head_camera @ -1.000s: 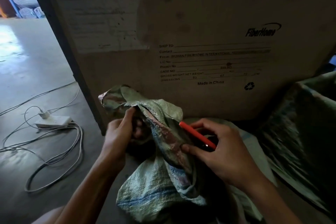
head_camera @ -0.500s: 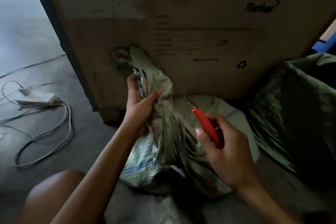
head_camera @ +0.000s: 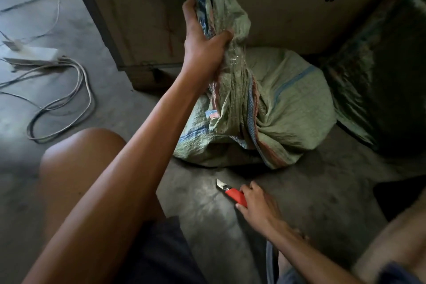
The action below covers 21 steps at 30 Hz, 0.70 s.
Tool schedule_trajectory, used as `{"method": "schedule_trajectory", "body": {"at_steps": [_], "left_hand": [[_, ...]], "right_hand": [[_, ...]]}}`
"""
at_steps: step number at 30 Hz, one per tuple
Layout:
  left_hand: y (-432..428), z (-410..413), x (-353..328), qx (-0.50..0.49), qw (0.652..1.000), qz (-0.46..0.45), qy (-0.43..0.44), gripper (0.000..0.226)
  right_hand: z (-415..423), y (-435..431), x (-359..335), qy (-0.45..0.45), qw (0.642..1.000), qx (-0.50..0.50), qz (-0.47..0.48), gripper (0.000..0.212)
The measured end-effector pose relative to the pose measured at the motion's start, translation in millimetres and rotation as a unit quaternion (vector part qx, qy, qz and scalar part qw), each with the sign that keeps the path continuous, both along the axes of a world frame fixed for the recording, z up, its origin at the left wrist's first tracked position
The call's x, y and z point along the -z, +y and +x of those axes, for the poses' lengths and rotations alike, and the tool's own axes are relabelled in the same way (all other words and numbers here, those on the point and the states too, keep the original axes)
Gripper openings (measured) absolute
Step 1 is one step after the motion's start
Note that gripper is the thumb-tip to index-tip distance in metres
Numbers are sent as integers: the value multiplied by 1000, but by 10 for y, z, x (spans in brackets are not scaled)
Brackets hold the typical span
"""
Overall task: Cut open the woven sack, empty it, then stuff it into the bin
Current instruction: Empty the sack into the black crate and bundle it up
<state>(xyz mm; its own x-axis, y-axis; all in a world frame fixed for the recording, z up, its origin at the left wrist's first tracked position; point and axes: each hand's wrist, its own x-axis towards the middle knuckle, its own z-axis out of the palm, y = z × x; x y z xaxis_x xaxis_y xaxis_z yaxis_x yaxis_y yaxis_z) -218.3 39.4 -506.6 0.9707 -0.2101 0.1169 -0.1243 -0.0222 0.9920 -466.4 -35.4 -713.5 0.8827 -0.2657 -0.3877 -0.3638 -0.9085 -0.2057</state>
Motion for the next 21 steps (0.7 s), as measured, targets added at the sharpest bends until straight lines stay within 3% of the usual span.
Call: {"method": "schedule_trajectory", "body": {"at_steps": [6, 12, 16, 19, 21], "left_hand": [[25, -91, -45, 10, 1000, 15, -17, 71], [-27, -70, -24, 21, 1000, 21, -7, 70], [-90, -76, -87, 31, 999, -8, 25, 67], [-91, -80, -156, 52, 995, -57, 62, 63], [-61, -98, -98, 70, 989, -93, 91, 57]], "right_hand": [[-69, 63, 197, -10, 998, 67, -3, 44], [190, 78, -84, -15, 996, 85, 18, 41], [493, 7, -766, 39, 997, -10, 63, 40], [637, -187, -1563, 59, 979, -91, 171, 26], [676, -327, -2063, 36, 966, -80, 243, 19]]}}
